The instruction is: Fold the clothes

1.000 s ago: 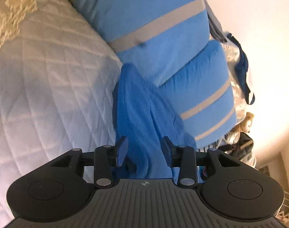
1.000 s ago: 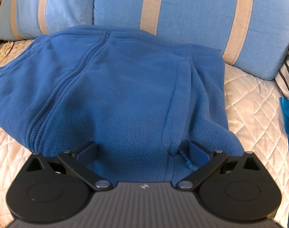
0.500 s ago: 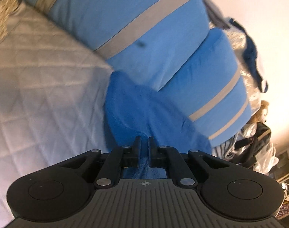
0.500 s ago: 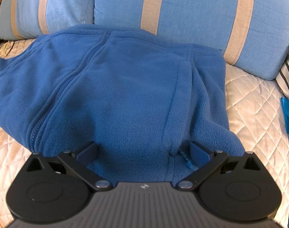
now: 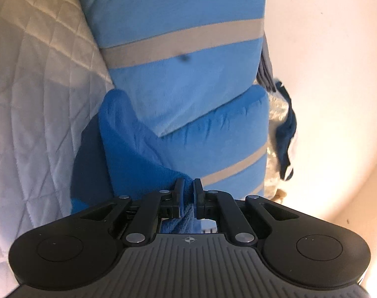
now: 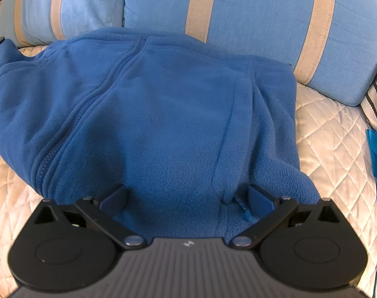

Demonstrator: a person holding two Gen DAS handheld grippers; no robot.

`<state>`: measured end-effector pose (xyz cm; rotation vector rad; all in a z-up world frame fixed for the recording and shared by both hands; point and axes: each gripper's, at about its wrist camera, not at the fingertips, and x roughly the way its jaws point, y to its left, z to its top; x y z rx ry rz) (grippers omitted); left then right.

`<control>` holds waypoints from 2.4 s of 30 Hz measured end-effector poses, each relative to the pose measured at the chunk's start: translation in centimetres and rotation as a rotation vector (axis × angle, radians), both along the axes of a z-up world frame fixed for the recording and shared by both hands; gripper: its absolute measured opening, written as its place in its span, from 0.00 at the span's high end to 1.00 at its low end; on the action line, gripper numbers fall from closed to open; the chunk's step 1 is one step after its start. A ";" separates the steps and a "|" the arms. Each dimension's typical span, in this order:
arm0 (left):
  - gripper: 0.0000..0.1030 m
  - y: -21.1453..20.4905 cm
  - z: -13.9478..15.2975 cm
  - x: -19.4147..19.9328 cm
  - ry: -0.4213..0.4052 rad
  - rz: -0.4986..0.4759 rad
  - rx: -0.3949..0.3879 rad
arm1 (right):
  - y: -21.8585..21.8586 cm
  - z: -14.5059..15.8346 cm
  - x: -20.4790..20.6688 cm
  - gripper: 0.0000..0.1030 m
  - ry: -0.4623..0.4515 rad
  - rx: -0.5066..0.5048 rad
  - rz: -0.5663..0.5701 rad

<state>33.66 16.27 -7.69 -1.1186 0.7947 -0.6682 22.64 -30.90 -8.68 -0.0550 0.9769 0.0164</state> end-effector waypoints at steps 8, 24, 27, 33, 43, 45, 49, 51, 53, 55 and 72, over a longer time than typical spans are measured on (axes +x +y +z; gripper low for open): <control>0.43 2.3 2.4 -2.9 -0.106 -0.017 0.211 | -0.1 0.0 0.2 0.01 0.002 0.000 0.004; 0.40 4.5 -2.2 -8.0 0.060 -0.046 0.544 | 0.0 -0.2 0.0 0.01 0.003 -0.008 0.007; 0.40 3.9 -2.2 -7.9 0.097 -0.021 0.536 | 0.1 -0.3 0.1 0.01 0.006 -0.011 0.005; 0.41 1.7 -1.8 -7.2 0.149 -0.028 0.586 | 0.4 -0.4 0.3 0.01 0.012 -0.023 0.001; 0.85 0.8 -3.7 -7.2 0.281 -0.089 0.421 | 0.4 -0.3 0.6 0.01 0.018 -0.032 -0.007; 0.86 1.1 -2.5 -7.3 0.230 -0.078 0.471 | 0.4 -0.3 0.7 0.01 0.019 -0.032 -0.006; 0.87 1.9 -0.8 -6.9 0.174 -0.092 0.519 | 0.3 -0.2 0.7 0.01 0.019 -0.031 -0.006; 0.87 1.7 -0.1 -6.9 0.155 -0.108 0.548 | 0.2 -0.2 0.7 0.01 0.018 -0.030 -0.006; 0.87 1.6 0.4 -6.9 0.142 -0.119 0.568 | 0.2 -0.2 0.7 0.01 0.018 -0.029 -0.006; 0.87 1.9 0.3 -6.8 0.156 -0.114 0.531 | 0.2 -0.1 0.7 0.01 0.018 -0.029 -0.004; 0.77 5.5 -2.1 -7.3 0.176 -0.003 0.186 | 0.0 -0.2 0.6 0.01 0.013 -0.018 -0.002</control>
